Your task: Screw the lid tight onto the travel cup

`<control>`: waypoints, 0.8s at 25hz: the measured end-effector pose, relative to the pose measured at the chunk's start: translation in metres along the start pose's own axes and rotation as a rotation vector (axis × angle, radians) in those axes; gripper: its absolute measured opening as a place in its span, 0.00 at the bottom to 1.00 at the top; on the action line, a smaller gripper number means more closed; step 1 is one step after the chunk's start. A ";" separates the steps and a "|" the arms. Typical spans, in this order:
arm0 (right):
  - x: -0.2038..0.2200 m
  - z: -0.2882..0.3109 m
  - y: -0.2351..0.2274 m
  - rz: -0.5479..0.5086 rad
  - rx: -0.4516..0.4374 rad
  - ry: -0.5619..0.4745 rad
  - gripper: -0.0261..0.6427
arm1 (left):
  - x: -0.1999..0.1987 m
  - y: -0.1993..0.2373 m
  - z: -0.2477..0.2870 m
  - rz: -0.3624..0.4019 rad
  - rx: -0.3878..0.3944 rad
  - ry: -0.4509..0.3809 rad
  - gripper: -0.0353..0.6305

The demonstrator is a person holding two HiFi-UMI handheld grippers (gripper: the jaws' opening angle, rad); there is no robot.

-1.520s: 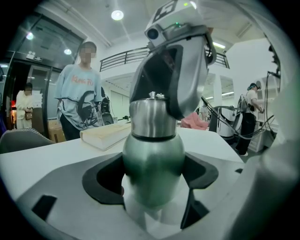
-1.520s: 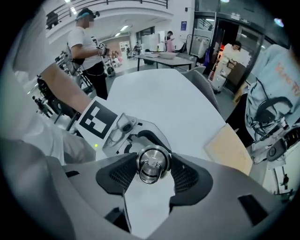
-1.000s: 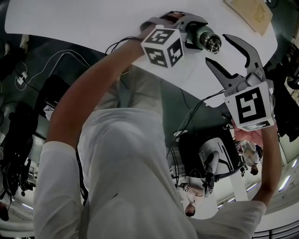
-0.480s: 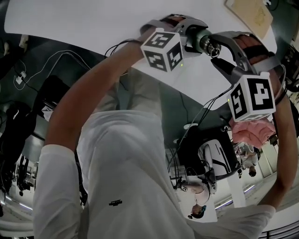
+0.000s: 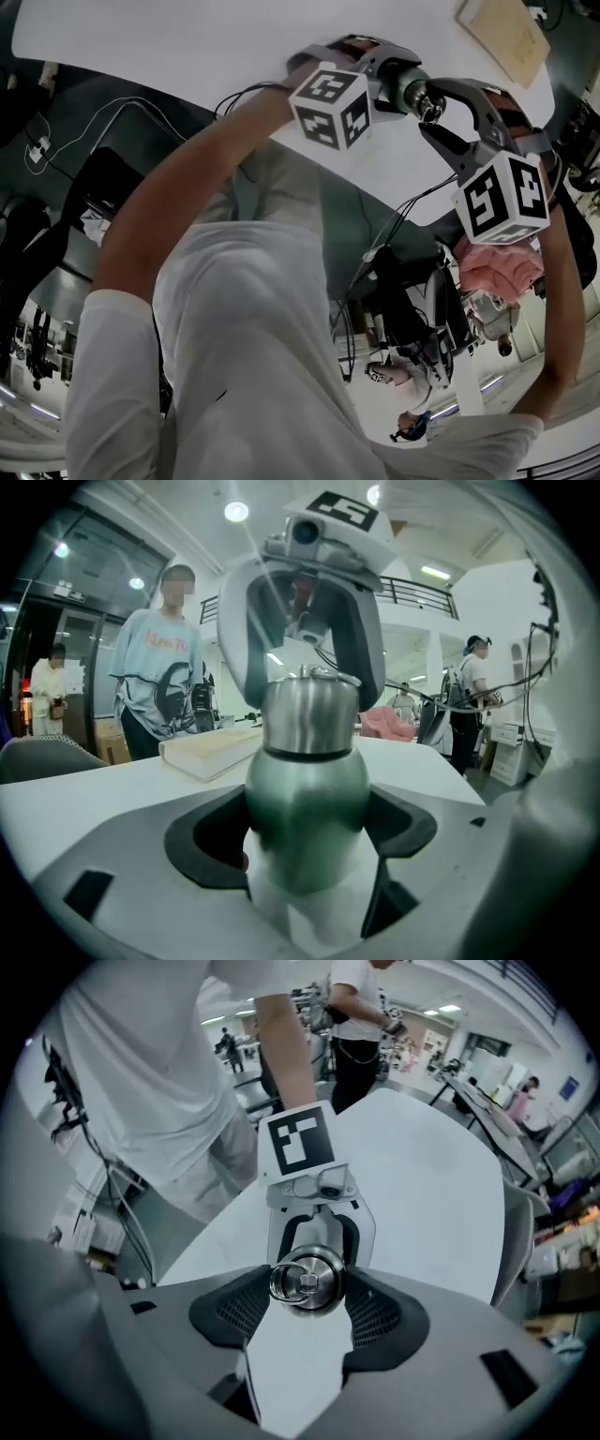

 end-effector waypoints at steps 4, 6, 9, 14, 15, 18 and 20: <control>0.002 -0.001 -0.002 0.202 0.031 -0.046 0.40 | 0.000 0.000 -0.001 -0.002 0.000 0.000 0.60; 0.003 -0.001 0.000 0.283 0.058 -0.051 0.41 | 0.000 0.001 -0.001 -0.002 0.000 0.000 0.60; 0.004 -0.001 0.003 0.403 0.098 -0.053 0.41 | -0.001 0.000 0.000 0.000 0.000 0.000 0.60; 0.003 0.000 0.003 0.572 0.144 -0.079 0.40 | 0.000 0.000 -0.001 0.000 0.004 0.000 0.60; 0.002 0.000 0.003 0.599 0.151 -0.081 0.40 | 0.000 0.000 -0.001 0.000 0.004 0.000 0.60; 0.003 0.000 0.004 0.657 0.172 -0.089 0.40 | 0.000 0.000 -0.001 0.003 -0.002 0.002 0.60; 0.003 0.000 0.005 0.695 0.186 -0.097 0.40 | 0.000 -0.001 0.000 0.003 -0.007 0.003 0.60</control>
Point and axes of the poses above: the fingertips, and each gripper's own axes: z forward along the fingers, y to its left, x out of its underside, the point moved 8 cm from there along -z, backward along the fingers, and after that the axes turned 2 degrees about y, right-handed, at the moved point
